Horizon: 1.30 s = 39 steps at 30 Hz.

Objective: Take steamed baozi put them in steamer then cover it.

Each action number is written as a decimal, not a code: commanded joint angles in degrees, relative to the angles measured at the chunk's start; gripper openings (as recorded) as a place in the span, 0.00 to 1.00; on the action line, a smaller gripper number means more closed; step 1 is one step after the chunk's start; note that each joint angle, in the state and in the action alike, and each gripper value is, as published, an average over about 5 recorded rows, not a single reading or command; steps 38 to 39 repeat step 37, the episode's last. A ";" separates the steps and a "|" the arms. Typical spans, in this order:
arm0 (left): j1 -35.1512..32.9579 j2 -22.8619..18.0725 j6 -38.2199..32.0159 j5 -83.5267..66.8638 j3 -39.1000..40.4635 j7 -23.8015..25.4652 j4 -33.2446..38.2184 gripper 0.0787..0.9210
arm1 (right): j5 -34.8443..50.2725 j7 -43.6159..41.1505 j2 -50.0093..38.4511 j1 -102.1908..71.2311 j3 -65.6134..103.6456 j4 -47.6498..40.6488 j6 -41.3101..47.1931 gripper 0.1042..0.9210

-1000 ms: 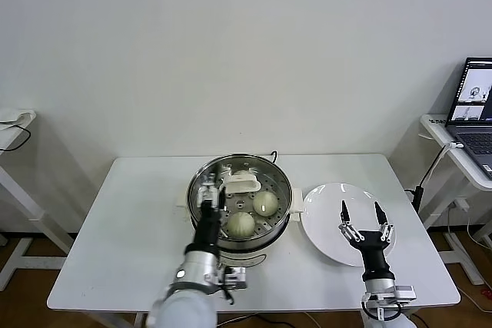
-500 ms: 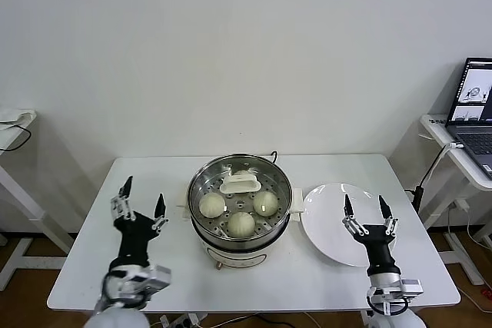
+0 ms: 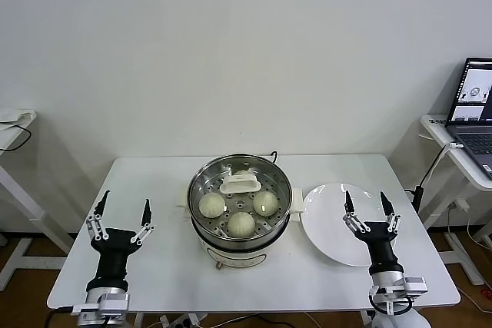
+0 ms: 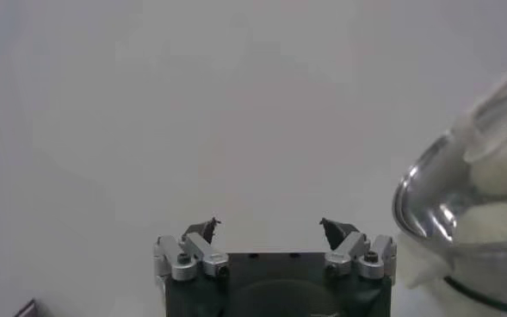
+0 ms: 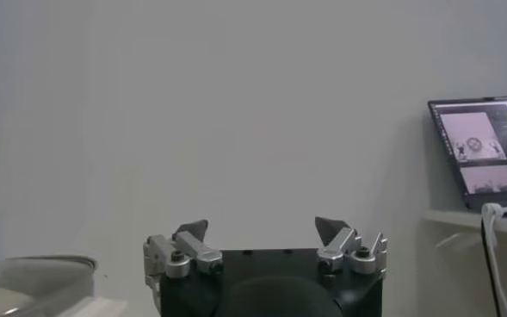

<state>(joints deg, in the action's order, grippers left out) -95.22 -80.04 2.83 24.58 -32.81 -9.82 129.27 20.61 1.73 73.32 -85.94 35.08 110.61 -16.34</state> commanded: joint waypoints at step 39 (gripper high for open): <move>-2.56 -2.76 -10.11 -10.73 -4.34 1.37 -4.99 0.88 | -1.28 1.15 0.28 -1.91 0.46 2.70 2.93 0.88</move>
